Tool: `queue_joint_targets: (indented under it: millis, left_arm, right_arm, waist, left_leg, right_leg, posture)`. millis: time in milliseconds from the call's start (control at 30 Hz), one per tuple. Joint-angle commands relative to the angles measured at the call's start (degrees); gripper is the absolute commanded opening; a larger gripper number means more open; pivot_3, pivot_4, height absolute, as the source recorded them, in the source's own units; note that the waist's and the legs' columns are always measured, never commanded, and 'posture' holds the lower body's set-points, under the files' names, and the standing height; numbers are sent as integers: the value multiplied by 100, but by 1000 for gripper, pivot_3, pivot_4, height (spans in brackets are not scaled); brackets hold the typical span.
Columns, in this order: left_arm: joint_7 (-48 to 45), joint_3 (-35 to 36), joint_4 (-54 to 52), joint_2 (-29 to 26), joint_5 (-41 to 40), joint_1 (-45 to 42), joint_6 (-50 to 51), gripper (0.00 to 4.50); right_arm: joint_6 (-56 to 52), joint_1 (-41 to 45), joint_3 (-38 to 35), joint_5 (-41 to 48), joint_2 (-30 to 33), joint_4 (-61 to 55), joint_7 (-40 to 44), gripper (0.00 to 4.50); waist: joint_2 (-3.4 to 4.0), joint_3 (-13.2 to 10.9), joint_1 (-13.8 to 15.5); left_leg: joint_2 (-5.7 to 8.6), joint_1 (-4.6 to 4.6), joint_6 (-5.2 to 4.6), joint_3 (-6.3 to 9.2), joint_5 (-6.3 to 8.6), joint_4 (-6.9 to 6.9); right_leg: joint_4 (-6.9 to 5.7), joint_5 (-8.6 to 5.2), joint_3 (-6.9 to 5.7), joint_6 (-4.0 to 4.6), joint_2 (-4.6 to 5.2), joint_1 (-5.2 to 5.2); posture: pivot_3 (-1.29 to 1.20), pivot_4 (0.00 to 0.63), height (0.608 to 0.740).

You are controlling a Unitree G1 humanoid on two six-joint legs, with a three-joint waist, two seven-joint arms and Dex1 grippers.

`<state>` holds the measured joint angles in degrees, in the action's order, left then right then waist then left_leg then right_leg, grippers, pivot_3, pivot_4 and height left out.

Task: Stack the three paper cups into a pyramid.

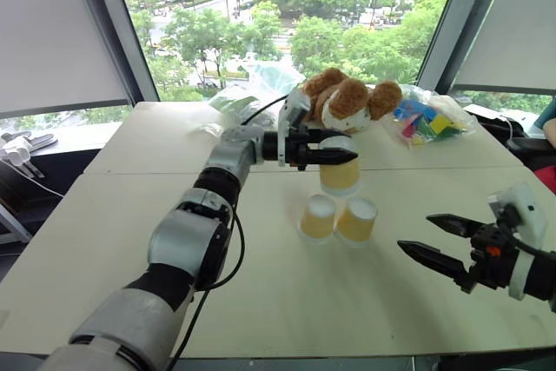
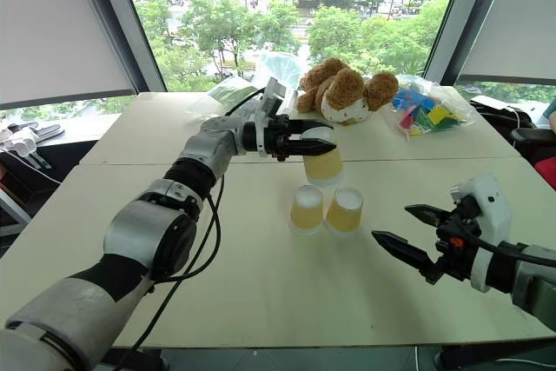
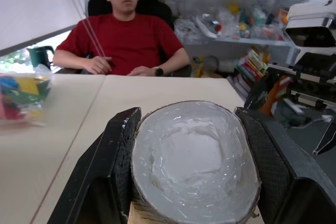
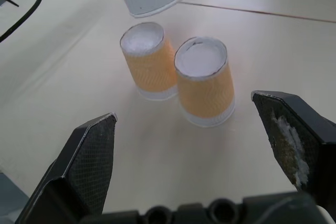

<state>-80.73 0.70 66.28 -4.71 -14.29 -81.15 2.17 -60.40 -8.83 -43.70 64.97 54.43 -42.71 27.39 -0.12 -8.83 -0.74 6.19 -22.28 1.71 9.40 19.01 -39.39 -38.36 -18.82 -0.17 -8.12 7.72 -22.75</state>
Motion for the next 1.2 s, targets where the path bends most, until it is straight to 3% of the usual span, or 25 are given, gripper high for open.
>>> queue_joint_targets:
  millis: [33,633,767,800,1200]
  left_arm:
    - [-42,-38,87,108,179,-161,-258,2289]
    - [125,-132,482,392,859,-43,-744,2289]
    - [139,-138,486,385,934,-18,-797,4214]
    - [175,-123,488,379,940,-18,-816,4464]
    - [-47,428,411,127,516,-407,-366,4464]
  right_arm:
    - [161,-123,-266,168,-97,-241,-127,4500]
    - [670,-513,-176,162,-233,-290,-416,4500]
    - [755,-454,-35,150,-199,-262,-498,4500]
    - [767,-418,12,166,-187,-264,-539,4500]
    - [726,-48,367,293,-85,-232,-815,4500]
  waist:
    - [-1,0,0]
    - [-1,0,4]
    - [-1,0,4]
    - [-1,0,4]
    - [-1,0,0]
  left_leg:
    - [0,0,0,-2,0,0]
    - [0,0,-2,-3,1,-15]
    - [0,0,-6,-2,4,-29]
    - [0,0,-8,-2,4,-30]
    - [0,-4,-20,7,12,-52]
  right_leg:
    - [0,0,0,0,0,0]
    - [-7,0,0,0,-1,4]
    - [-11,0,0,0,-2,7]
    - [-12,0,0,0,-2,7]
    - [-34,0,0,-1,-1,5]
  posture:
    - [0,150,740]
    - [0,150,740]
    - [0,150,740]
    - [0,150,740]
    - [0,150,740]
